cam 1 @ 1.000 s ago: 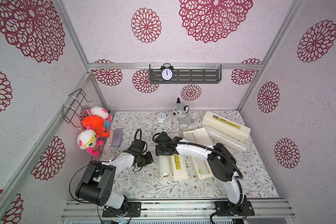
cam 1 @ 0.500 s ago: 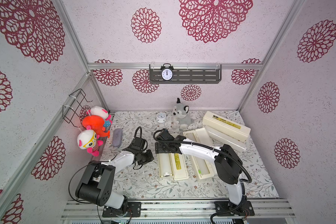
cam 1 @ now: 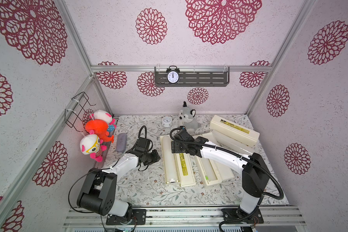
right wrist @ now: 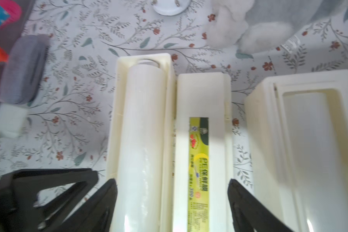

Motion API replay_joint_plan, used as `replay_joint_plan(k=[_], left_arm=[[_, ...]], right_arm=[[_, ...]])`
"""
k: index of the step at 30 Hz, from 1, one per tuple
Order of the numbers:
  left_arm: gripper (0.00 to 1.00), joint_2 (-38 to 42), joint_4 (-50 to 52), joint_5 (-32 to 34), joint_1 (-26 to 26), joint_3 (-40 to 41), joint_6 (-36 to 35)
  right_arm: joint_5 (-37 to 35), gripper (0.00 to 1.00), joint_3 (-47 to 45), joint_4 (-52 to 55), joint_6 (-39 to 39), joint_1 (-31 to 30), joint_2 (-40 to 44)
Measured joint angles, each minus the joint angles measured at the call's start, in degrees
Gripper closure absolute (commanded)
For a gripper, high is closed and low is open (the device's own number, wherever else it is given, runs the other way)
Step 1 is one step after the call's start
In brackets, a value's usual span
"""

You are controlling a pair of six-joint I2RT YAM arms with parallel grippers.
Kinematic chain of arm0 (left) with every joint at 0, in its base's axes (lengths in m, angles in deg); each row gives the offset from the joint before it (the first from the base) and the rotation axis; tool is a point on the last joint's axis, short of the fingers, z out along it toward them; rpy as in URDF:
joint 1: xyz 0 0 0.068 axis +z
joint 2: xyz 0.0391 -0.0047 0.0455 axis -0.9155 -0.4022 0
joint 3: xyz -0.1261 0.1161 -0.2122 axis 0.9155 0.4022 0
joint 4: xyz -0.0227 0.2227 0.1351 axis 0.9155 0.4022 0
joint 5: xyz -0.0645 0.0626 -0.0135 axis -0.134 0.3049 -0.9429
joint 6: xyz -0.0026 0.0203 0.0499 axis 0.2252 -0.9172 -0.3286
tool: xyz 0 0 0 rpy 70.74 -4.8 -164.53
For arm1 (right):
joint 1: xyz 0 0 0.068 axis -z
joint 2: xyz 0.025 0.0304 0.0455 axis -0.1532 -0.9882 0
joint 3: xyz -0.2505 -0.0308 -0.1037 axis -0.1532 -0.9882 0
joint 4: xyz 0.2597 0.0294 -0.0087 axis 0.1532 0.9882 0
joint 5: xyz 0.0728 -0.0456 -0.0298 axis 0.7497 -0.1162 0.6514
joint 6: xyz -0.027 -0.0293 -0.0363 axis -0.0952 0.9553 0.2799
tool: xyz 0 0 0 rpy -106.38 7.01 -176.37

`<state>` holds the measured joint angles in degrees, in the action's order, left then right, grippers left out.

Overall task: Put plastic wrap rolls into dispensers
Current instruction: Place the plastic wrap into the plastic wrap cutting box.

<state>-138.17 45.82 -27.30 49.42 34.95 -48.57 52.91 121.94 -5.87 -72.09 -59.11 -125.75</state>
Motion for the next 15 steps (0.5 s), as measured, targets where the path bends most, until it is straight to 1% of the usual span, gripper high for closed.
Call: replay_joint_plan(k=[4,9,15], left_arm=[[0.76,0.0,0.0,-0.4,0.2,0.0,0.0],[0.76,0.0,-0.1,-0.6,0.9,0.0,0.0],[0.76,0.0,-0.3,-0.9,1.6,-0.7,0.0]], right_arm=[[-0.4,0.13,-2.9,0.6,0.3,0.6,-0.4],[-0.4,0.13,-3.6,-0.4,0.2,0.6,-2.4],[-0.2,0.08,-4.2,-2.4,0.0,1.1,-6.9]])
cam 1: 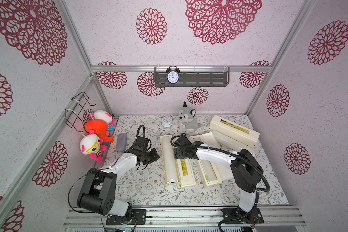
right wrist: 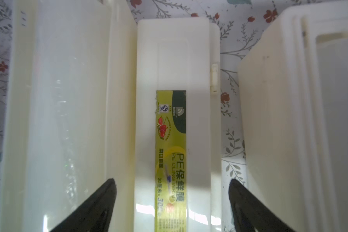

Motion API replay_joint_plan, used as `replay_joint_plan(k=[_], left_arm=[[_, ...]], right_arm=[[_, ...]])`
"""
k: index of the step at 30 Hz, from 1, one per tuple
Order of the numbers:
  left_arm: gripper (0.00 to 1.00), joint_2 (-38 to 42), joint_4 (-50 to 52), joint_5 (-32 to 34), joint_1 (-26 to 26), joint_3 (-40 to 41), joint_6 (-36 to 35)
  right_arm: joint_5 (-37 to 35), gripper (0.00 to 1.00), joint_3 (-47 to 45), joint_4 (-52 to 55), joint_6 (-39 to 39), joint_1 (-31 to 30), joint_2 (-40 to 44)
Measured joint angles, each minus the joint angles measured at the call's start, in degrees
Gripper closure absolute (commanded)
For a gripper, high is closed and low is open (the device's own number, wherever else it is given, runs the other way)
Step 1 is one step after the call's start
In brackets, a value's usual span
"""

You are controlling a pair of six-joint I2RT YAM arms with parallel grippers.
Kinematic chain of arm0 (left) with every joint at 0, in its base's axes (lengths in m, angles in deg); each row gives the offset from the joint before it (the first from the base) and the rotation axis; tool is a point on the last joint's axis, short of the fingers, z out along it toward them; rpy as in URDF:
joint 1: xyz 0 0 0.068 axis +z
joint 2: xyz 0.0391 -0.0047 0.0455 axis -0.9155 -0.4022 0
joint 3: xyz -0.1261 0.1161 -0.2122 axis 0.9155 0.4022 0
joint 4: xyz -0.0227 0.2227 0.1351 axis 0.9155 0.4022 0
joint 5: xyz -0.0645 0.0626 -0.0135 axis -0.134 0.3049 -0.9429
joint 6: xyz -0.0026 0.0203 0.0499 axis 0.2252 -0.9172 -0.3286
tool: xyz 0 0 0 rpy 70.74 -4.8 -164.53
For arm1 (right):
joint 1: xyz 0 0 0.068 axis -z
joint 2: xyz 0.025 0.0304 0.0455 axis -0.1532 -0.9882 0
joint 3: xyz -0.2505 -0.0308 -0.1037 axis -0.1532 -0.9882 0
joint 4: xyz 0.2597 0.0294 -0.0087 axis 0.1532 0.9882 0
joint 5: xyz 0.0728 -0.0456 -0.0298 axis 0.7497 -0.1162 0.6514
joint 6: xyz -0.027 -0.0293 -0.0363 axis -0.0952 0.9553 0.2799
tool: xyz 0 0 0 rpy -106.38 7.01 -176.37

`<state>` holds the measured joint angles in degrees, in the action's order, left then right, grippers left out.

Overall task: Put plastic wrap rolls into dispensers
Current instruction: Place the plastic wrap into the plastic wrap cutting box, then pick up the lid from the center of the board.

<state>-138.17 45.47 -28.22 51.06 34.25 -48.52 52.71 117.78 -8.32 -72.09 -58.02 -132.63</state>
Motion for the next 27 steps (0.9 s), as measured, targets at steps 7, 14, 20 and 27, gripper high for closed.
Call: replay_joint_plan(k=[7,14,20,27], left_arm=[[0.76,0.0,-0.1,-0.2,0.4,-0.9,0.0],[0.76,-0.2,-0.1,-0.3,0.8,-0.9,0.0],[0.76,-0.3,-0.2,-0.4,1.1,-0.9,0.3],[0.76,-0.9,-0.5,-0.7,1.1,-0.9,0.4]], right_arm=[[0.1,0.01,-0.1,-0.6,-0.4,1.0,-2.7],[1.7,0.01,0.3,-2.4,-0.4,1.2,-5.8],[2.5,0.03,0.3,-3.8,-0.4,1.2,-7.0],[2.8,0.16,-0.5,-5.4,-0.5,1.4,-6.5]])
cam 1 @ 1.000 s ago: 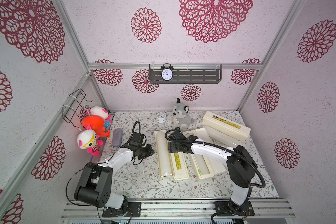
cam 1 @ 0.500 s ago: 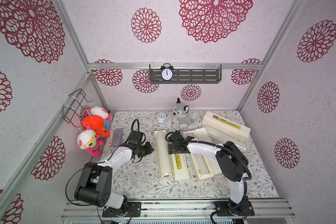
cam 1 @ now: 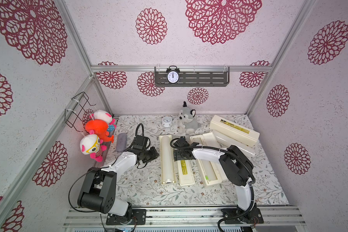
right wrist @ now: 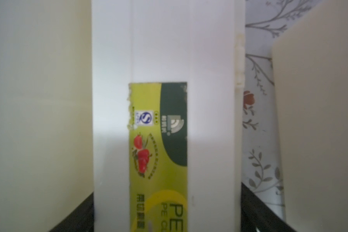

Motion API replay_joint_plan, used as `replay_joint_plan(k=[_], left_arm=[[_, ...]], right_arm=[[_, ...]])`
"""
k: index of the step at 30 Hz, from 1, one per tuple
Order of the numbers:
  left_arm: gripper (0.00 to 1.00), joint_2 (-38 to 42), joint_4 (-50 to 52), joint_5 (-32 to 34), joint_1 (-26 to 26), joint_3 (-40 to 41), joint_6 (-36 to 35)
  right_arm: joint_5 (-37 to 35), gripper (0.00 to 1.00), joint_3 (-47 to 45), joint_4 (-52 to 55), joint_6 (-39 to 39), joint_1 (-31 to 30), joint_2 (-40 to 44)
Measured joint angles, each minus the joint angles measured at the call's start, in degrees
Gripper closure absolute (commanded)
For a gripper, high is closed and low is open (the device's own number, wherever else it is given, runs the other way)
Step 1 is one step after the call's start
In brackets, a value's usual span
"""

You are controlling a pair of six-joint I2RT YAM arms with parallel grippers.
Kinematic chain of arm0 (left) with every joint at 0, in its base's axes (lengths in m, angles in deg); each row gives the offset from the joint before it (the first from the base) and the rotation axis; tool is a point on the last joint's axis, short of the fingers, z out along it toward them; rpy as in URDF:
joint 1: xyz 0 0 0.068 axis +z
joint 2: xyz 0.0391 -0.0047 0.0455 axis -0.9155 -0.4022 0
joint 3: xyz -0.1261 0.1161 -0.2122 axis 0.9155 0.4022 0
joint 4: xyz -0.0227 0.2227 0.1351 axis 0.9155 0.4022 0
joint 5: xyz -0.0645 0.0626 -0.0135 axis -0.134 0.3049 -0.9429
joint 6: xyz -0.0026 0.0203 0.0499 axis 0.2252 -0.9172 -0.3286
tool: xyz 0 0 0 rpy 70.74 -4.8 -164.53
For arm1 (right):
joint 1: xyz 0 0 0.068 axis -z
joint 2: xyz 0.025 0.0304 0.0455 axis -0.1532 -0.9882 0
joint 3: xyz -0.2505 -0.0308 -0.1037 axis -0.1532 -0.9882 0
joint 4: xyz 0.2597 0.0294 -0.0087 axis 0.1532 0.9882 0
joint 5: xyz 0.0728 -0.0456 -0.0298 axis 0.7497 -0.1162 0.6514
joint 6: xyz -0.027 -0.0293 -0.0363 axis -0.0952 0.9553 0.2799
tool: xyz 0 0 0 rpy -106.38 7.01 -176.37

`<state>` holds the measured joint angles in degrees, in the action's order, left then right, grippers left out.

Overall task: Put plastic wrap rolls into dispensers
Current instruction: Pick up the lid from the center of the board, then move the plastic wrap cutting box to the center of the board.

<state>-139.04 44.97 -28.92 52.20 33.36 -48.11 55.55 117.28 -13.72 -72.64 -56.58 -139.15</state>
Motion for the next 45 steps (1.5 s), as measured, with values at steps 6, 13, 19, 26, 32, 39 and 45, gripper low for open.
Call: replay_joint_plan(k=[6,13,19,26,32,39,45], left_arm=[[0.78,-1.7,0.0,-0.2,0.0,0.0,0.0],[0.77,-3.2,-1.3,-1.0,-0.9,4.2,1.6],[0.77,-3.2,-3.0,-1.4,-4.2,7.3,4.3],[0.77,-3.4,-6.9,-2.2,-7.8,7.4,6.9],[0.77,-3.6,-10.1,-4.2,-8.4,7.4,8.6],[0.76,-2.5,-7.9,-4.1,-5.5,7.1,6.8],[0.76,2.1,-4.4,-3.5,3.3,6.8,4.4]], right_arm=[[1.4,0.17,-1.2,0.9,-0.3,0.0,2.4],[1.7,0.17,1.4,4.6,0.4,0.0,8.2],[1.8,0.17,5.6,5.9,1.9,0.0,9.4],[2.6,0.17,7.1,7.3,3.2,0.0,9.3],[3.6,0.16,8.0,8.6,4.5,0.0,8.5],[6.0,0.16,12.7,10.6,6.2,0.0,4.4],[6.8,0.16,16.6,12.5,6.2,-0.9,0.8]])
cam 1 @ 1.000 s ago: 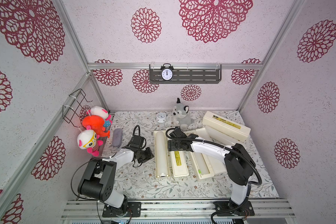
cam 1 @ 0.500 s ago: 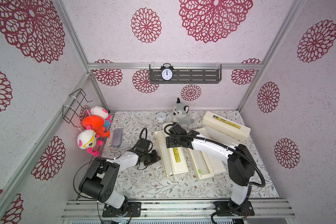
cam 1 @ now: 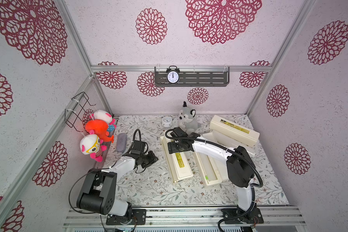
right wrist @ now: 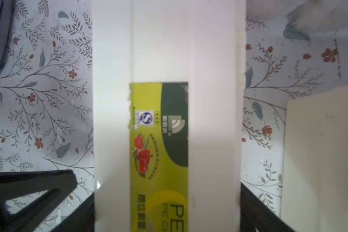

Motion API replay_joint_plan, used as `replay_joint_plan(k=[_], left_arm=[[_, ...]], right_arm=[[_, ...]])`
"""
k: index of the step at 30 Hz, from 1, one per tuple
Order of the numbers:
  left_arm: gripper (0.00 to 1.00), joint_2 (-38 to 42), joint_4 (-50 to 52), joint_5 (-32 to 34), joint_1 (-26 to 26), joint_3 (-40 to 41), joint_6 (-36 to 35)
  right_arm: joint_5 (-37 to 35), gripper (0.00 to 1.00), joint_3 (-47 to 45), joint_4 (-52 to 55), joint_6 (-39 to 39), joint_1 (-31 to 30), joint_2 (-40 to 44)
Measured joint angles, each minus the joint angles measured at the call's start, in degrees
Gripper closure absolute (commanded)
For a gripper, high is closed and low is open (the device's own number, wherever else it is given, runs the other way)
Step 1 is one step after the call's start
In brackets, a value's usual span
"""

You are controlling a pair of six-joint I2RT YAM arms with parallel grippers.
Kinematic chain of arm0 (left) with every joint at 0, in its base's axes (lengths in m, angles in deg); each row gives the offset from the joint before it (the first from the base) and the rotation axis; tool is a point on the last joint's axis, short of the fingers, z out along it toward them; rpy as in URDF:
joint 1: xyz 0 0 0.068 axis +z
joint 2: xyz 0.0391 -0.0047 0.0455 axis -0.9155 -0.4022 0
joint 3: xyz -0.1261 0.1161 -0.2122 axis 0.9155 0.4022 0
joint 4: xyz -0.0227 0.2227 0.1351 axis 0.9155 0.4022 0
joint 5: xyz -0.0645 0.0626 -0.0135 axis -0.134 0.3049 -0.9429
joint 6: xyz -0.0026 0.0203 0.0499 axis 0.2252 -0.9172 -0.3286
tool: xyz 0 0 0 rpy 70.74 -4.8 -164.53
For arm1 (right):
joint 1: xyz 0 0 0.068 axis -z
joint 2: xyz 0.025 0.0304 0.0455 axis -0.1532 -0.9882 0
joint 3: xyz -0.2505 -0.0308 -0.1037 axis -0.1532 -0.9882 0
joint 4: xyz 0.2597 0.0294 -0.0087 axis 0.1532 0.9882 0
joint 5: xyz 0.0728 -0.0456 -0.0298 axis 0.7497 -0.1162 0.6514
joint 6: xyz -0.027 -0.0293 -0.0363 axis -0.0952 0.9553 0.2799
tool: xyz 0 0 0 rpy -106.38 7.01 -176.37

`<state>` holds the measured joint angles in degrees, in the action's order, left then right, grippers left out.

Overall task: Put plastic wrap rolls into dispensers
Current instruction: Move the plastic wrap cutting box to the center of the board, then close the lid on the plastic wrap cutting box.

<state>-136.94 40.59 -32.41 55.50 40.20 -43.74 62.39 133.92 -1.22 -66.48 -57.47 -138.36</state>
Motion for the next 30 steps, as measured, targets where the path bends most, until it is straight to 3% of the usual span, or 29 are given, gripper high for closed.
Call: replay_joint_plan(k=[14,30], left_arm=[[0.77,-1.6,0.1,-2.7,1.1,-1.9,-1.0],[0.77,-1.7,-2.0,-4.8,1.1,-1.9,0.2]], right_arm=[[0.6,0.15,3.1,0.9,-1.6,-2.5,-3.2],[-4.5,0.15,1.7,-2.4,-4.6,-3.7,-3.5]])
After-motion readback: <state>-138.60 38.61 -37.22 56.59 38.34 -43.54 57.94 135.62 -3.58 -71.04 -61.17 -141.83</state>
